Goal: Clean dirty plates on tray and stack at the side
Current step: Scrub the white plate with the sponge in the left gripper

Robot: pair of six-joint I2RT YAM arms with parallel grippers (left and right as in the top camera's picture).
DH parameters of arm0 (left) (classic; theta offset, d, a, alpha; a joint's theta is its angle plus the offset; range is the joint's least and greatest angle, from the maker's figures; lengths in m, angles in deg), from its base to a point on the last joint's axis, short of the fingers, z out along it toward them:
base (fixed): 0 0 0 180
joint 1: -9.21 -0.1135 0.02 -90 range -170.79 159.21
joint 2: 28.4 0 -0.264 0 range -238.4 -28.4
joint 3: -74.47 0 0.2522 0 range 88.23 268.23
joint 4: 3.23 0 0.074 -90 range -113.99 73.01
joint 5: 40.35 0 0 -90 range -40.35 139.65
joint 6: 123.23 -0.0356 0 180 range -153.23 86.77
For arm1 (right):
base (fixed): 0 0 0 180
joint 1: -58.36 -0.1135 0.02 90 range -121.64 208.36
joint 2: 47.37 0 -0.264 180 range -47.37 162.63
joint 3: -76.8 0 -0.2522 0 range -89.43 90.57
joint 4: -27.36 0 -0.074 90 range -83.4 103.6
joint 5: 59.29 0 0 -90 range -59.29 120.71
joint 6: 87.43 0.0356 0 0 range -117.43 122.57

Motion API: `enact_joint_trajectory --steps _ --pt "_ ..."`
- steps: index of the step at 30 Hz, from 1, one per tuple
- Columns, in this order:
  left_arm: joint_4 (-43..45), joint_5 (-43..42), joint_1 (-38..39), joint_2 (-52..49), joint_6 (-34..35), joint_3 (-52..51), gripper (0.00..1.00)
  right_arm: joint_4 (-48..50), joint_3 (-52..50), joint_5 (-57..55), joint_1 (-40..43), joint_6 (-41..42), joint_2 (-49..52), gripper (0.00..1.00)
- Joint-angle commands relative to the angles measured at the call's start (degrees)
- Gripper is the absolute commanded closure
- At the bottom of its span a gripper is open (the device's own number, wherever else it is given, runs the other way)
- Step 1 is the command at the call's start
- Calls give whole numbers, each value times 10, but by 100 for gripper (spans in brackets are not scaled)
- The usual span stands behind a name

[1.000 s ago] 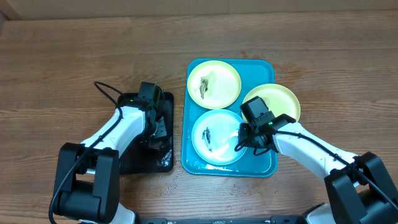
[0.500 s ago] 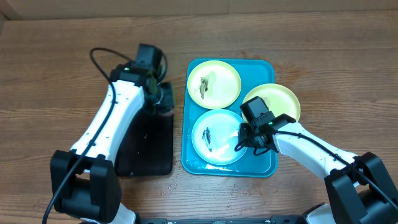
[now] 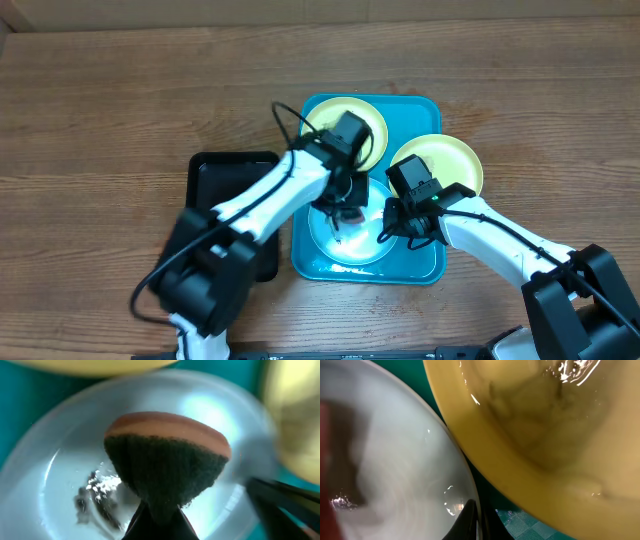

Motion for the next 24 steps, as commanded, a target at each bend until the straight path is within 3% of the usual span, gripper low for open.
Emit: enact_joint_trajectory --steps 1,8,11,16,24 --pt "-2 46 -16 -15 34 -2 96 -13 -5 -40 5 2 4 96" --pt "-49 223 -19 -16 0 -2 96 -11 -5 -40 5 2 4 96" --pt "-59 234 -19 -16 -18 -2 96 -11 -5 -40 5 2 4 96" --pt "-28 70 -19 -23 -69 -2 96 -11 -5 -40 5 2 4 96" --pt "10 -221 -18 -75 -70 -2 96 -11 -5 -40 5 2 4 96"
